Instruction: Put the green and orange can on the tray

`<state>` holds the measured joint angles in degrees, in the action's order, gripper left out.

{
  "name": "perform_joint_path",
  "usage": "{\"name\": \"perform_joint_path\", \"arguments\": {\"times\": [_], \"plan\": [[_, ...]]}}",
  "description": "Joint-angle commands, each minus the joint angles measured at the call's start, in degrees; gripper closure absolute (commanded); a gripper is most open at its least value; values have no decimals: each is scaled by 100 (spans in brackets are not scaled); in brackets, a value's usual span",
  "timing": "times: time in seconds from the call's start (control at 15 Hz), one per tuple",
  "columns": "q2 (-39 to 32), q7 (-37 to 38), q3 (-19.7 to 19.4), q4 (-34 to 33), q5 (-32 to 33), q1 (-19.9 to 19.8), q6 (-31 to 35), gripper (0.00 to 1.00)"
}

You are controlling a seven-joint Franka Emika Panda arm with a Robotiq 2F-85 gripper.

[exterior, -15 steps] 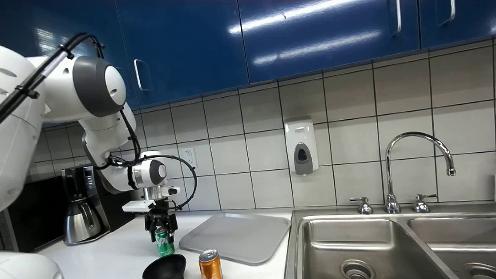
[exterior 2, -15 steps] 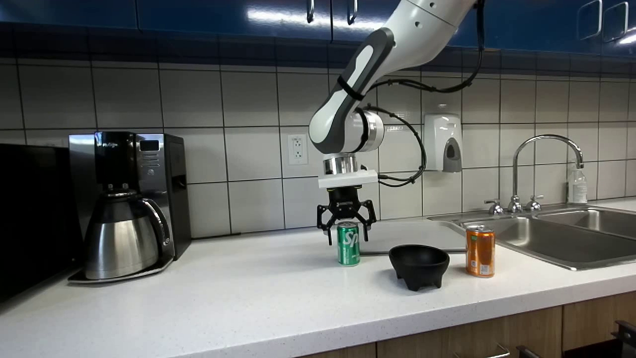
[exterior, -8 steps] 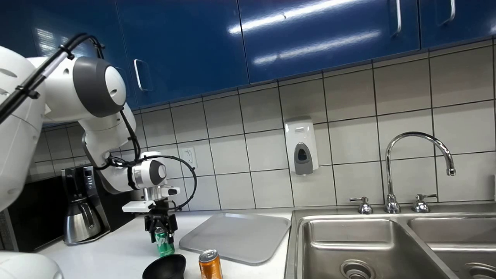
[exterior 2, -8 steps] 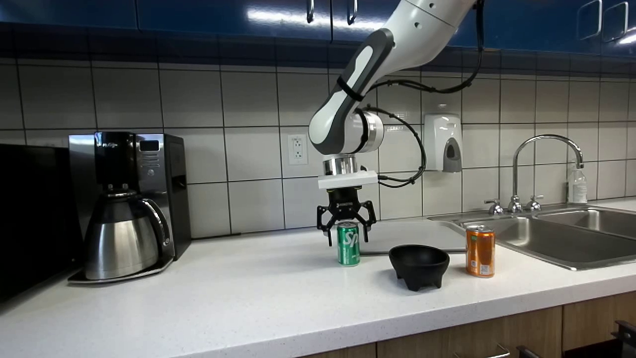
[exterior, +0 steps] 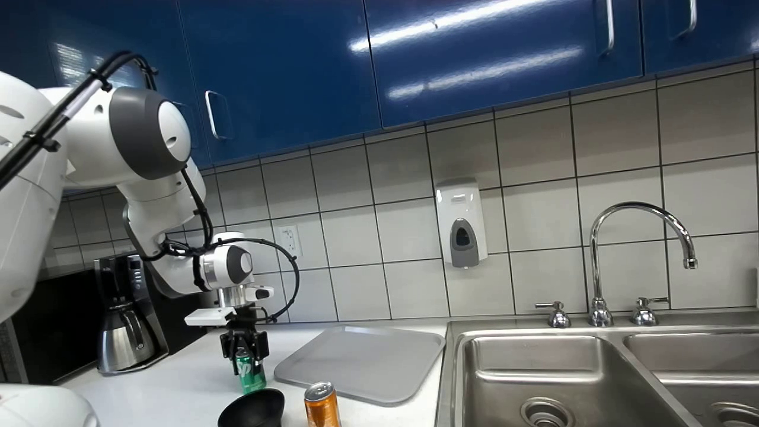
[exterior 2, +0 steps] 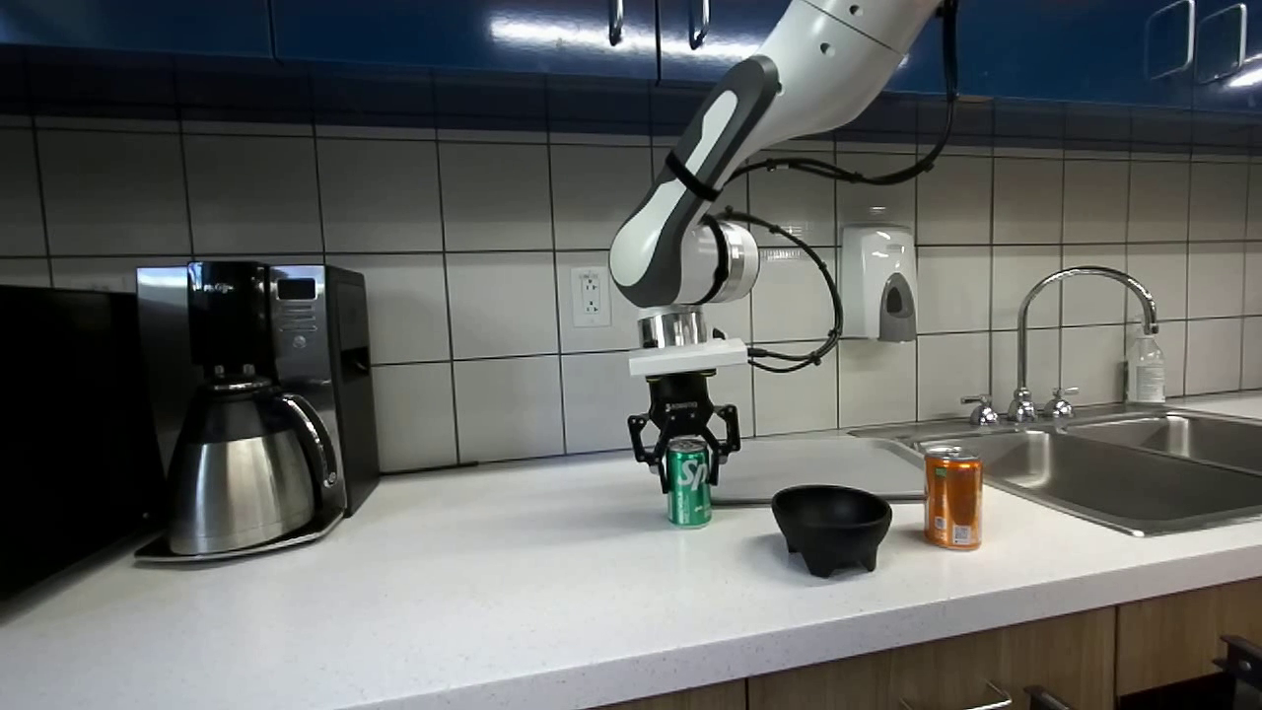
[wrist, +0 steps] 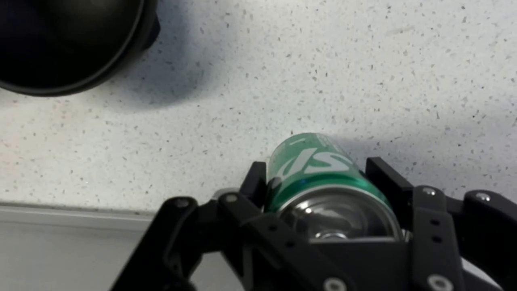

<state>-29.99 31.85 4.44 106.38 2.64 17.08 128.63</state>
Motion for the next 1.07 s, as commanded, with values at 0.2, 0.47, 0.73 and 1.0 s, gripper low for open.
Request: {"name": "perform_joint_path", "arguments": {"times": [0.2, 0.47, 0.73, 1.0], "plan": [[244, -30, -117, 89, 182, 122, 25, 59], [402, -4, -132, 10, 267, 133, -67, 59], [530, 87, -251, -94, 312, 48, -58, 59], [493, 163, -465, -355, 329, -43, -101, 59]]}}
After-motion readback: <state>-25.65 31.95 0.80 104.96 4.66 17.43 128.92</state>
